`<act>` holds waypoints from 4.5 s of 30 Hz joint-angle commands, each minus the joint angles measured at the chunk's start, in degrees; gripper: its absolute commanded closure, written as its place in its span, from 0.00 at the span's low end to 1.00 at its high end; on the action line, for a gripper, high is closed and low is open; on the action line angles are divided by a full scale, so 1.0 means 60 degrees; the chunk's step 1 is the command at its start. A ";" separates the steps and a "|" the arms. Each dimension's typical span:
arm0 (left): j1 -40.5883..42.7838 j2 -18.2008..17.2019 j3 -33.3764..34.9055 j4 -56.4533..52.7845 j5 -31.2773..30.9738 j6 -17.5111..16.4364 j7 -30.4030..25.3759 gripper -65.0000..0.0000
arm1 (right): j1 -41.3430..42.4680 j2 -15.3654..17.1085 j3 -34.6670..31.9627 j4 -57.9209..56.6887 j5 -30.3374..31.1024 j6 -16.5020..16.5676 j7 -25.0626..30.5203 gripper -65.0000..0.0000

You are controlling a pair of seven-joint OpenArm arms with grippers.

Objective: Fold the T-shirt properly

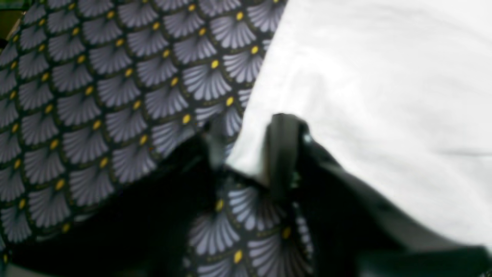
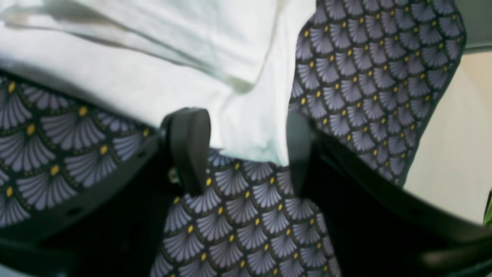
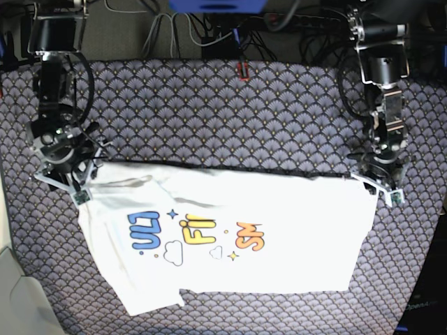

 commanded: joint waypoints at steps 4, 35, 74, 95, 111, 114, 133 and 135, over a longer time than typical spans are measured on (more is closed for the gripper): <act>-0.0145 -0.0051 0.0242 0.0080 0.0041 0.0118 0.0046 1.00 | 0.0194 0.0122 0.0059 0.0060 0.0022 -0.0068 0.0193 0.48; -0.0145 -0.0066 0.0228 0.0080 0.0115 0.0118 0.0046 0.97 | 0.0839 0.0298 0.0909 -0.2533 0.0051 -0.0054 0.1409 0.49; 0.3460 -0.0769 -0.0564 0.4871 0.0129 0.0104 0.1130 0.99 | -0.2839 0.0796 0.1246 0.0837 0.0066 -0.0039 0.1907 1.00; 0.6258 -0.0520 -0.1062 0.6102 0.0041 0.0104 0.1057 0.99 | -0.4626 0.0122 0.2711 0.1481 0.0081 0.1778 0.1951 1.00; 0.6478 -0.0520 -0.1311 0.6102 0.0027 0.0118 0.1101 0.95 | -0.4670 -0.0200 0.2725 0.1760 0.0081 0.1778 0.1937 1.00; 0.6478 -0.0520 -0.1311 0.6102 0.0027 0.0118 0.1101 0.78 | -0.4655 -0.0200 0.2725 0.1760 0.0081 0.1778 0.1878 0.94; 0.6346 -0.0564 -0.1897 0.6966 0.0027 0.0104 0.1101 0.18 | -0.4597 -0.0141 0.4073 0.2639 0.0081 0.1792 0.1922 0.51; 0.6317 -0.0564 -0.2131 0.7318 0.0027 0.0104 0.1101 0.18 | -0.4524 -0.0127 0.4088 0.2859 0.0066 0.1792 0.1922 0.51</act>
